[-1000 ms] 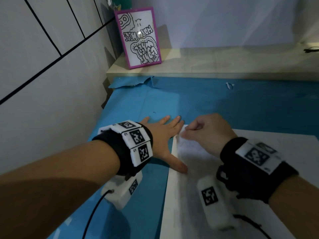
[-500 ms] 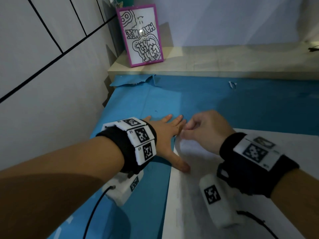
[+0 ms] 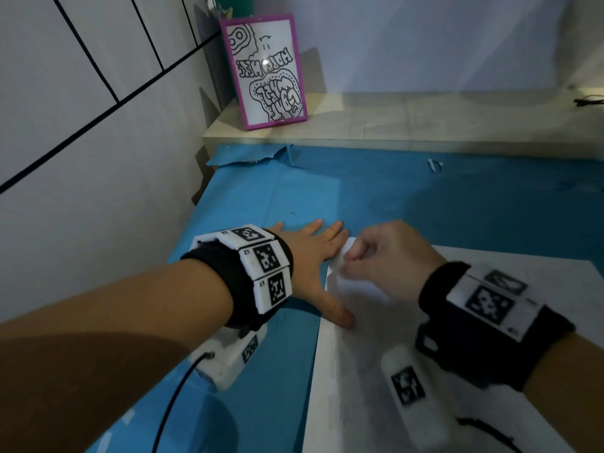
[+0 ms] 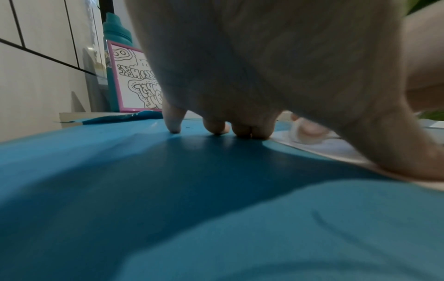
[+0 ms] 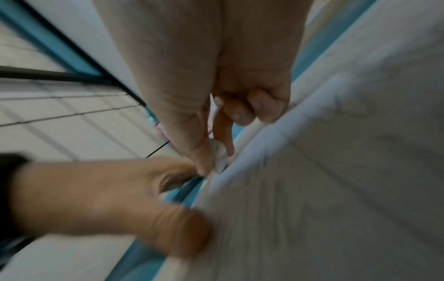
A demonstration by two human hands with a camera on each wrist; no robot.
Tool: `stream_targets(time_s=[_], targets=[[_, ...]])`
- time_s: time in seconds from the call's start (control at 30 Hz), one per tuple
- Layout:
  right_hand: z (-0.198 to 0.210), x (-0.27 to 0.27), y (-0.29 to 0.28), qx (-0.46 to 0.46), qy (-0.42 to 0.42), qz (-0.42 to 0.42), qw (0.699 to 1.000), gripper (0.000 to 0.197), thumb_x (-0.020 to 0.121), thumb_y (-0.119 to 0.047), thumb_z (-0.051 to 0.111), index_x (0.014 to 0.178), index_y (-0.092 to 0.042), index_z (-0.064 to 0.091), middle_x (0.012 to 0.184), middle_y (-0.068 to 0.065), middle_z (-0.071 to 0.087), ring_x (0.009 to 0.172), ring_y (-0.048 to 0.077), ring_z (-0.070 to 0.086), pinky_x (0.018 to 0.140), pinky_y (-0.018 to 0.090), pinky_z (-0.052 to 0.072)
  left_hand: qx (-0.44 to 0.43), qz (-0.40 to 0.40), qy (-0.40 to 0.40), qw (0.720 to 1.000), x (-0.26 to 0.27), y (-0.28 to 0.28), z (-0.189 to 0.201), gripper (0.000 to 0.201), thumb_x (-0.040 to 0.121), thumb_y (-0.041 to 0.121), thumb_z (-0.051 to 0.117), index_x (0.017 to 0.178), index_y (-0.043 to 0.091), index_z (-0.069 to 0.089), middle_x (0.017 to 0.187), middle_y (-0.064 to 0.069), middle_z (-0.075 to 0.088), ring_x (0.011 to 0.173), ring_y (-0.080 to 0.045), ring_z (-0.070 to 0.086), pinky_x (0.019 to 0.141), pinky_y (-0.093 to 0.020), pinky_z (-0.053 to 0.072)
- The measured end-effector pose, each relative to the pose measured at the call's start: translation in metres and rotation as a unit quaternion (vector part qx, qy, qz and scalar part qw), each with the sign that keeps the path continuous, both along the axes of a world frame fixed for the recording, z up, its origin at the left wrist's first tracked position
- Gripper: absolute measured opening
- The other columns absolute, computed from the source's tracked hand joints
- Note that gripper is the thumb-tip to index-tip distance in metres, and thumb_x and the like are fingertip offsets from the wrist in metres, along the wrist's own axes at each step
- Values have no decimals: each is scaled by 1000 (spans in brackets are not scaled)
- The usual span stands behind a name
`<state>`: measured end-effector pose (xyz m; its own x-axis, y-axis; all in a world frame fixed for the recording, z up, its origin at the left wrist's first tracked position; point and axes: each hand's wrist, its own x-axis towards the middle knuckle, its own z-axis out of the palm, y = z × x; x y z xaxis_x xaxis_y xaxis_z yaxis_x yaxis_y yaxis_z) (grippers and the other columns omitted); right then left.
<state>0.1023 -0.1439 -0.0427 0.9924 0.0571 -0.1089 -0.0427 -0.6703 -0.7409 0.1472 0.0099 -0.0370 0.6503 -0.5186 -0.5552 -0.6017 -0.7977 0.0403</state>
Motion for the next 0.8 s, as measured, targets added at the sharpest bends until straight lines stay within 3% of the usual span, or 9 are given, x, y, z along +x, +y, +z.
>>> stream_targets(time_s=[0.17,0.27,0.33,0.4,0.47,0.57,0.63,0.7,0.8], targets=[[1,3,-7,-36,-8,-22,999,22,73,-24,76,59,-26,59,66,-12,59,61,1,53,51,8,35,5,-1,-4,1000,-1,0,0,131,56,90,51,148,32,-20,154,18,-25,144,-9,-18,115,-57,-3],[1,-2,-1,-22,8,13,1000,19,70,-21,78,58,-22,63,57,-10,59,50,-3,52,48,7,37,-2,4,1,1000,-2,0,0,131,54,89,53,149,33,-18,154,18,-25,144,-10,-17,114,-58,-3],[4,-2,-5,-32,15,20,999,16,70,-23,78,60,-22,65,65,-6,65,61,1,57,55,16,42,5,1,-1,1000,-2,0,1,131,55,89,52,149,32,-20,154,18,-25,144,-9,-17,115,-58,-2],[6,1,-10,-65,-9,-2,998,16,74,-25,75,64,-23,64,71,-8,63,72,10,58,56,14,39,8,-1,-4,1000,-2,-1,1,130,57,89,51,148,31,-20,154,17,-26,144,-9,-18,115,-58,-2],[6,-2,-6,-65,-12,22,998,12,75,-22,74,66,-22,65,67,-9,60,68,8,55,52,8,36,5,0,-4,1000,-2,-1,2,130,57,89,52,148,31,-20,154,17,-25,144,-9,-18,115,-59,-1],[6,-4,-6,-57,3,45,997,12,72,-23,76,65,-20,67,69,-2,66,67,8,57,59,20,42,6,-1,-3,1000,-2,-1,1,130,57,89,52,148,31,-21,154,17,-26,144,-10,-18,115,-58,-2],[8,0,-12,-82,-9,9,997,18,74,-26,75,62,-25,62,73,-6,63,73,10,58,58,17,39,10,-2,-3,1000,-2,-1,1,130,57,89,51,148,31,-21,154,17,-26,144,-10,-18,115,-58,-2],[8,-2,-11,-78,-12,29,996,26,73,-23,75,56,-28,57,67,-11,60,65,7,55,55,11,36,8,2,-1,1000,-2,-1,2,131,56,89,52,148,31,-21,154,18,-26,144,-10,-18,115,-58,-2],[8,-7,-11,-70,13,52,996,25,72,-24,76,55,-27,58,64,-11,61,62,5,55,55,13,37,6,3,2,1000,-2,-1,1,131,56,89,52,148,31,-22,153,18,-27,144,-9,-19,115,-59,-2]])
